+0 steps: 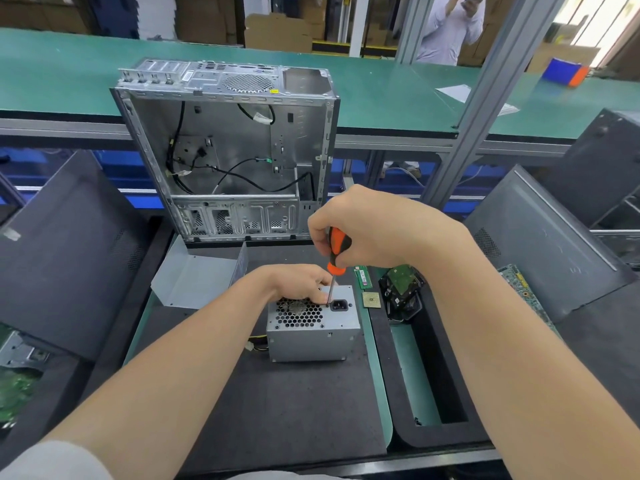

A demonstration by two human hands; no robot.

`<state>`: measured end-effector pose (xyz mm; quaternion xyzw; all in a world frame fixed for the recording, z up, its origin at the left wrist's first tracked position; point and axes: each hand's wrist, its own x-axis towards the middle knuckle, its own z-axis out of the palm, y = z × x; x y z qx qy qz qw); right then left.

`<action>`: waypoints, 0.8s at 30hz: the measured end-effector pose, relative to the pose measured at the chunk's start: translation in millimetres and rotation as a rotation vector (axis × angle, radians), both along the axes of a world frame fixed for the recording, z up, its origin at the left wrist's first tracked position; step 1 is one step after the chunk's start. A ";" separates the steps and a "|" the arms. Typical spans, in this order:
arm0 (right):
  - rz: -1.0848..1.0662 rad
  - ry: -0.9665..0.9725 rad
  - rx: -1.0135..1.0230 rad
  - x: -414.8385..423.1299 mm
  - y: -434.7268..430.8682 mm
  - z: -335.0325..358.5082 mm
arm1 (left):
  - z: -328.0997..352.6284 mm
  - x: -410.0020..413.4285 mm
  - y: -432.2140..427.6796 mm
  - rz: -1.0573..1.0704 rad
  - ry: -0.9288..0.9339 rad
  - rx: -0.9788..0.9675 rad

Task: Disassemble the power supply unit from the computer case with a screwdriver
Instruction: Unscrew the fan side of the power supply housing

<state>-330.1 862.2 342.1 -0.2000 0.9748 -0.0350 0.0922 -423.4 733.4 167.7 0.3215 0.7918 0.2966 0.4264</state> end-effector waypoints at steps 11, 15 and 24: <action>-0.040 0.009 0.003 -3.8 3.6 -6.6 | -5.4 -2.0 -1.1 0.020 -0.009 0.006; -0.093 0.065 -0.027 -4.0 5.0 -9.1 | -7.2 -1.8 -8.2 0.098 -0.004 0.096; -0.072 0.075 -0.061 1.2 6.1 -3.1 | -15.8 2.9 -33.2 -0.011 0.295 0.356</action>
